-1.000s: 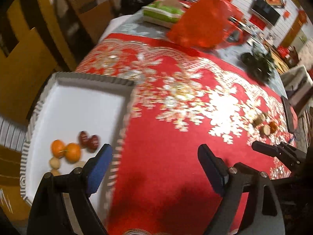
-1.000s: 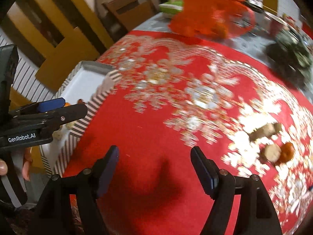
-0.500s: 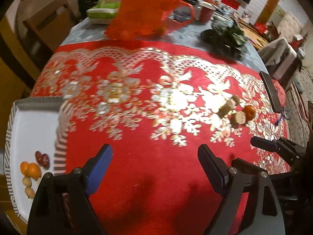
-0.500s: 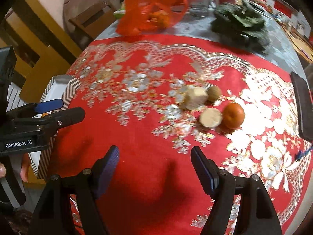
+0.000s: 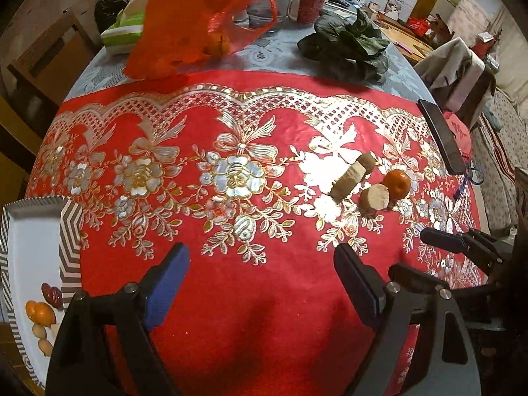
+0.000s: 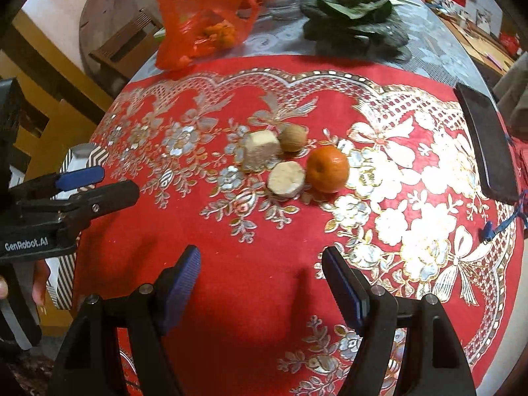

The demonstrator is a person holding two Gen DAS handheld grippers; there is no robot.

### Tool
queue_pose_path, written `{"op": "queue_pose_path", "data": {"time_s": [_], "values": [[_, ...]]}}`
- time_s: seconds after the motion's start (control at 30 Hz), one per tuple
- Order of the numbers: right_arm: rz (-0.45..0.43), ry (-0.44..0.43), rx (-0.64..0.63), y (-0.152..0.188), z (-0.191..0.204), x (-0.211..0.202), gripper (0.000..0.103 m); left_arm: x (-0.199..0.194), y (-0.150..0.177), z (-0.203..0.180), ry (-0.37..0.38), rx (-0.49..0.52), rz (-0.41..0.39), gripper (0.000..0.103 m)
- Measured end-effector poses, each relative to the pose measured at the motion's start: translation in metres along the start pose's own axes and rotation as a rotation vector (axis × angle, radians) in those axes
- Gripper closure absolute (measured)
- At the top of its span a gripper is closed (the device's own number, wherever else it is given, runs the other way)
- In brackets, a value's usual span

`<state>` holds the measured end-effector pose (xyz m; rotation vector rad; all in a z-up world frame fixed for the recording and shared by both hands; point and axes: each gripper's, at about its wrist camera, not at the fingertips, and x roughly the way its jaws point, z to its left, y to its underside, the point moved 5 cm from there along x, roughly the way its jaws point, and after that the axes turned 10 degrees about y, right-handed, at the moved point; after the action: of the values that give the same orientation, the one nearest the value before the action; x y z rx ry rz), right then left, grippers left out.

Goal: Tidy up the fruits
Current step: 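Move both grippers back over the remaining fruits on the tablecloth, then lower the left gripper onto a beige round slice and close it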

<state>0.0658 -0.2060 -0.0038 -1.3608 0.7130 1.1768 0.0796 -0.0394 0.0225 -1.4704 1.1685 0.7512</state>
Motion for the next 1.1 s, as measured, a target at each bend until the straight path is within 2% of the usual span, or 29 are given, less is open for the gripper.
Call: {"op": "queue_pose_path", "data": {"time_s": [0.3, 0.73, 1.0, 1.1], "values": [[0.007, 0.002, 0.015, -0.015, -0.014, 0.006, 0.023, 0.009, -0.01, -0.006, 0.025, 0.021, 0.013, 0.015], [0.021, 0.018, 0.062, -0.001, -0.033, 0.001, 0.023, 0.046, -0.035, -0.042, 0.115, 0.171, 0.057, 0.015], [0.027, 0.022, 0.085, 0.005, -0.043, -0.002, 0.023, 0.078, -0.046, -0.055, 0.108, 0.21, 0.102, 0.015], [0.028, 0.019, 0.087, 0.005, -0.043, -0.002, 0.023, 0.084, -0.053, -0.05, 0.064, 0.194, 0.092, 0.015]]}}
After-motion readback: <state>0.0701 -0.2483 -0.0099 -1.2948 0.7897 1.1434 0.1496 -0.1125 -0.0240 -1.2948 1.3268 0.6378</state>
